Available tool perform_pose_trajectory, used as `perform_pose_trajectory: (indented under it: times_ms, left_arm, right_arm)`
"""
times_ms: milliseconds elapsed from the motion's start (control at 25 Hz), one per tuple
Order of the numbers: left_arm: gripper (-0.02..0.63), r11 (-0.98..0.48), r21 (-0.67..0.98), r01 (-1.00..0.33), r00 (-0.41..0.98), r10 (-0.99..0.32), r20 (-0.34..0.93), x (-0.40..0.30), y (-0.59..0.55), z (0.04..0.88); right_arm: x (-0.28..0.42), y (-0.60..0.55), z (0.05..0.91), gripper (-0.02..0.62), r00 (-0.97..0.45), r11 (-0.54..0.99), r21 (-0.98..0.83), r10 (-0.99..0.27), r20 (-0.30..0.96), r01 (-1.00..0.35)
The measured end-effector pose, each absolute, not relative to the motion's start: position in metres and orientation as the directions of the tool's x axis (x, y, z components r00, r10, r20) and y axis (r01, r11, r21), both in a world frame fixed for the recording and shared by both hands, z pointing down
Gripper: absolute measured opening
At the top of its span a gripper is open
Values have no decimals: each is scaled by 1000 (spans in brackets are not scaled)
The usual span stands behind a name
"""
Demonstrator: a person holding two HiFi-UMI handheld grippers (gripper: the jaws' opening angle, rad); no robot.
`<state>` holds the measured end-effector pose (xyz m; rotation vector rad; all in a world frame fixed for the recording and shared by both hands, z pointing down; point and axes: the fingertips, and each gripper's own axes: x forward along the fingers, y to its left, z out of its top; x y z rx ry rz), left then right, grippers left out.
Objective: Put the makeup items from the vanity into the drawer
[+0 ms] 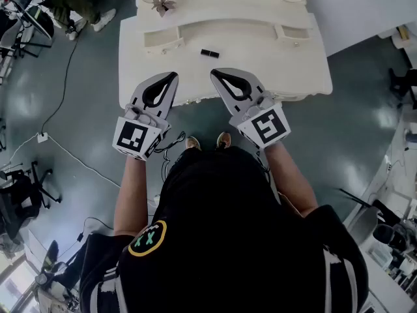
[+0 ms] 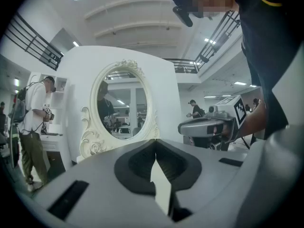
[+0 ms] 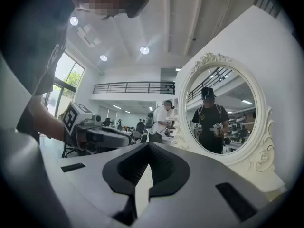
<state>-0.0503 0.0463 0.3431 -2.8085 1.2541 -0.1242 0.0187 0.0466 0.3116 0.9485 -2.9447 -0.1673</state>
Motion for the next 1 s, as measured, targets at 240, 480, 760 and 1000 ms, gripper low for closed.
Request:
perform_pose_trajectory:
  times_ms: [240, 480, 760, 1000]
  left_arm:
    - [23, -668, -89, -739, 666, -744, 47, -51, 42, 343]
    - [23, -681, -81, -728, 679, -732, 54, -44, 38, 344]
    - [23, -686, -80, -723, 683, -727, 63, -42, 36, 346]
    - [22, -685, -81, -724, 682, -728, 64, -43, 34, 350]
  right_arm:
    - [27, 43, 329, 20, -805, 803, 120, -591, 42, -584]
    - [33, 38, 332, 20, -801, 800, 119, -597, 56, -588]
    - [27, 40, 319, 21, -815, 810, 101, -580, -5, -577]
    - [33, 37, 330, 72, -807, 804, 109, -590, 21, -585]
